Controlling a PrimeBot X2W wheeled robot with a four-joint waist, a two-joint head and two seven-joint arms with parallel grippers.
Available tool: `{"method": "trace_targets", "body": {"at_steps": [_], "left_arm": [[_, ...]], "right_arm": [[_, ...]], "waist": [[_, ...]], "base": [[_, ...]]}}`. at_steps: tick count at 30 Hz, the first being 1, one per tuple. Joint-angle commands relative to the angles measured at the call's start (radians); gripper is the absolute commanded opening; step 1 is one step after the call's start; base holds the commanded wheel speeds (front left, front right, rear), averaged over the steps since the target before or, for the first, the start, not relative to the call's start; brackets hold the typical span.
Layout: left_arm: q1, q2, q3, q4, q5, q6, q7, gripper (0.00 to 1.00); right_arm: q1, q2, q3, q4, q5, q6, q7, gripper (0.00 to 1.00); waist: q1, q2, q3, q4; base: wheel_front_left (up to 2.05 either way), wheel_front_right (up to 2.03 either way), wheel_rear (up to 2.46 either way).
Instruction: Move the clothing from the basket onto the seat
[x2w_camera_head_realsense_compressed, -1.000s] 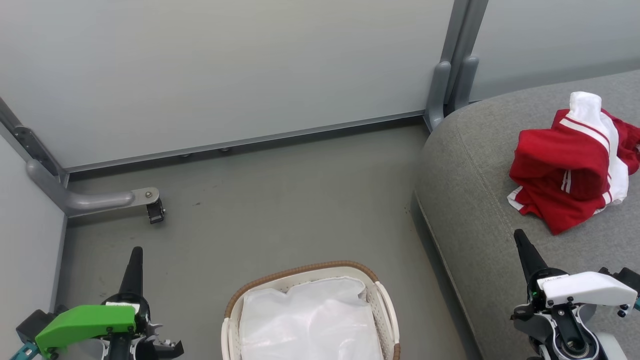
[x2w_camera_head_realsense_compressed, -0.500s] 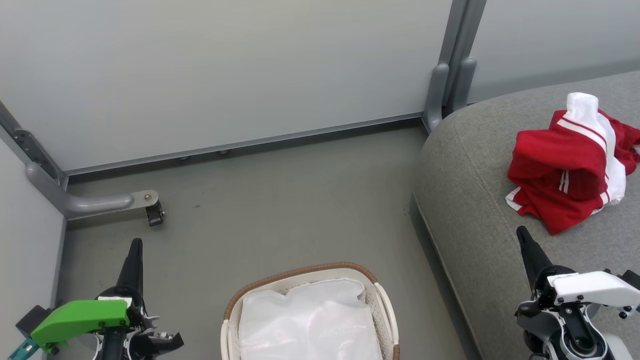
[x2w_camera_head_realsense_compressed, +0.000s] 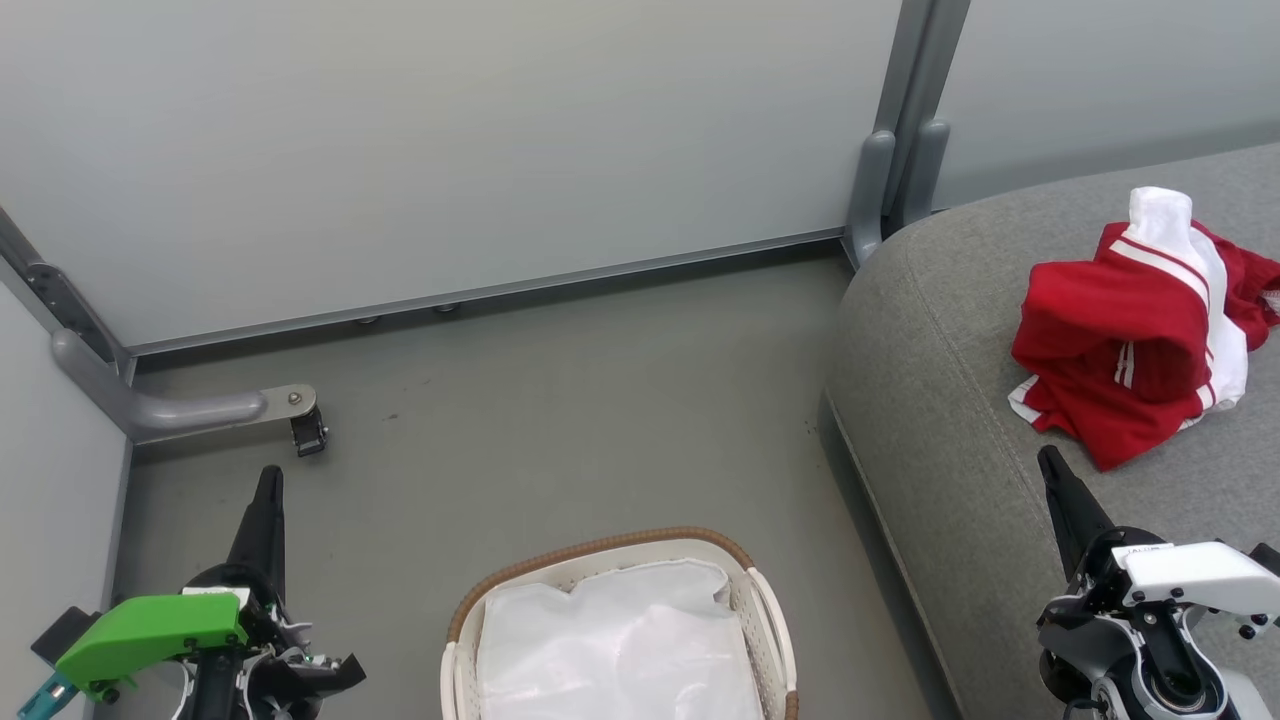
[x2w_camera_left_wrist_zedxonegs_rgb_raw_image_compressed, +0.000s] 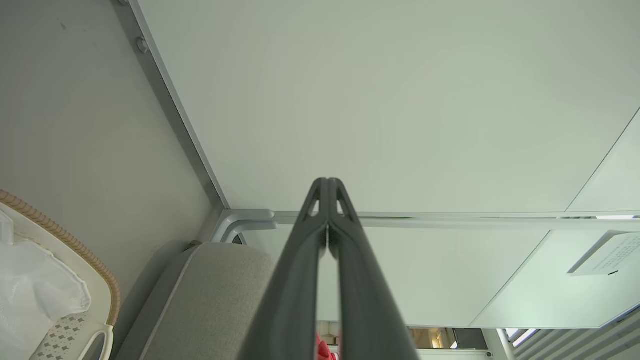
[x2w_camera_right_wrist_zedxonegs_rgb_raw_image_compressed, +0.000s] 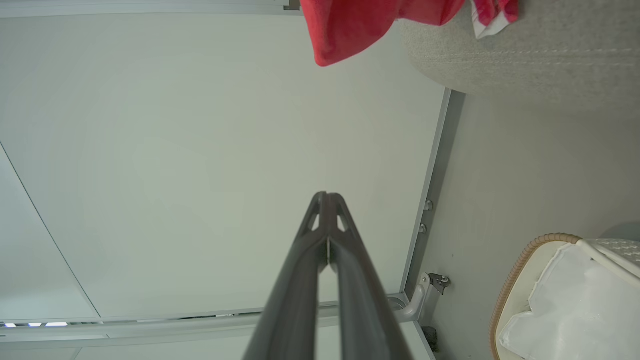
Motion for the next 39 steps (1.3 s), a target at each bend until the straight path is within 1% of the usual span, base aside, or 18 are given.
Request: {"method": "trace_targets", "body": {"at_steps": [1,39], "left_arm": [[-0.013,0.007,0.002,-0.002,-0.003,-0.006,0.004,0.0],[-0.013,0.007,0.002,-0.002,-0.003,-0.006,0.004,0.0]], "right_arm": [[0.011,-0.006,-0.003,-0.003,0.003,0.0,0.003,0.0],[0.011,-0.006,-0.002,-0.003,0.004,0.0,0.003,0.0]], "waist": [[0.0,0.0,0.0,0.0],[0.0,0.0,0.0,0.0]], "base": [[0.0,0.0,0.0],[0.0,0.0,0.0]]}}
